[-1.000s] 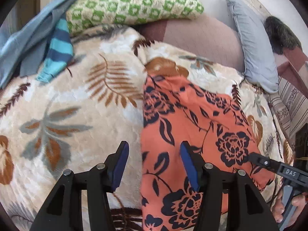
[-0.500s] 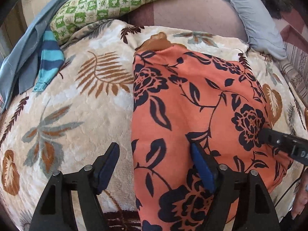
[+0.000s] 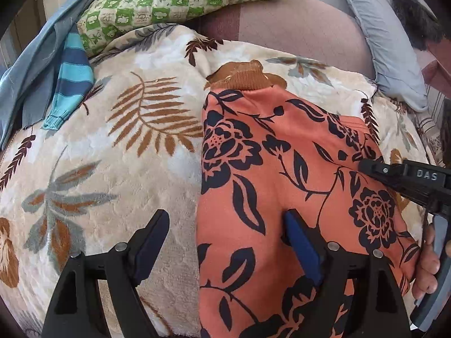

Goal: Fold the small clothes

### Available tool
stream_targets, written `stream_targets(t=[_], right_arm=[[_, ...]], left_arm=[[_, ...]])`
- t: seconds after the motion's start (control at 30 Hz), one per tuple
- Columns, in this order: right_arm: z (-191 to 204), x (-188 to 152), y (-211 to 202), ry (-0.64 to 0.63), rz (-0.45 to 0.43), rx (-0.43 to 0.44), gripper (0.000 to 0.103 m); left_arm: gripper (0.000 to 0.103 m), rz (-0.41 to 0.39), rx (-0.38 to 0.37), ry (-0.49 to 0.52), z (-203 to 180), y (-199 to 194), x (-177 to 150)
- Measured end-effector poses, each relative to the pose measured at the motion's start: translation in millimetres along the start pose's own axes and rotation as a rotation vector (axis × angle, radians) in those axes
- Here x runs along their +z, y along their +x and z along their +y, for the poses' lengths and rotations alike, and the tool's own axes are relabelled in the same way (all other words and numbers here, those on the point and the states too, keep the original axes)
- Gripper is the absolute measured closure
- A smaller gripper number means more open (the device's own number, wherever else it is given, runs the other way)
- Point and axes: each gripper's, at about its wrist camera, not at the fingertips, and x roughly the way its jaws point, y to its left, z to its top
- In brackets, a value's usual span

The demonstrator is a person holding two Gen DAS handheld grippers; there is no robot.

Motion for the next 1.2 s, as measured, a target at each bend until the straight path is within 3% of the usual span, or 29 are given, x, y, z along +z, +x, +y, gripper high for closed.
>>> stream_targets(t=[0.13, 0.27, 0.4, 0.5, 0.53, 0.63, 0.73, 0.83, 0.97, 1.2], right_arm=[[19.7, -13.4, -43.7, -0.090, -0.038, 0.004, 0.085], [33.5, -54.6, -74.7, -0.140, -0.037, 0.053, 0.085], [30.1, -105.7, -65.1, -0.211, 0.022, -0.087, 0.085], [26.8, -128.2, -63.5, -0.282, -0.029, -0.130, 0.084], [29.1, -128.9, -66.3, -0.282, -0.009, -0.144, 0.084], [27.8, -134.6, -90.5, -0.232, 0.009, -0.093, 0.085], [26.7, -145.9, -123.9, -0.240, -0.027, -0.033, 0.085], [34.2, -153.3, -159.5, -0.286, -0.090, -0.035, 0.085], [48.0, -156.2, -205.5, -0.281, -0.179, 0.025, 0.085], [83.9, -173.6, -254.7, -0.359, -0.282, 0.032, 0.085]], left_arm=[[0.018, -0.051, 0.049, 0.019, -3.6, -16.2, 1.6], [0.018, -0.089, 0.090, 0.046, -9.7, -33.9, -7.1], [0.018, -0.114, 0.153, 0.084, -17.9, -44.4, -29.1], [0.017, -0.089, 0.189, 0.105, -21.8, -29.1, -49.0], [0.017, -0.107, 0.199, 0.098, -22.3, -31.5, -53.9], [0.018, -0.154, 0.190, 0.107, -28.3, -64.5, -60.2], [0.018, -0.267, 0.194, 0.083, -30.7, -112.2, -75.4], [0.018, -0.321, 0.177, 0.042, -30.3, -153.2, -89.7], [0.018, -0.378, 0.197, 0.048, -35.7, -199.1, -102.5], [0.018, -0.448, 0.192, 0.043, -45.2, -256.9, -115.5]])
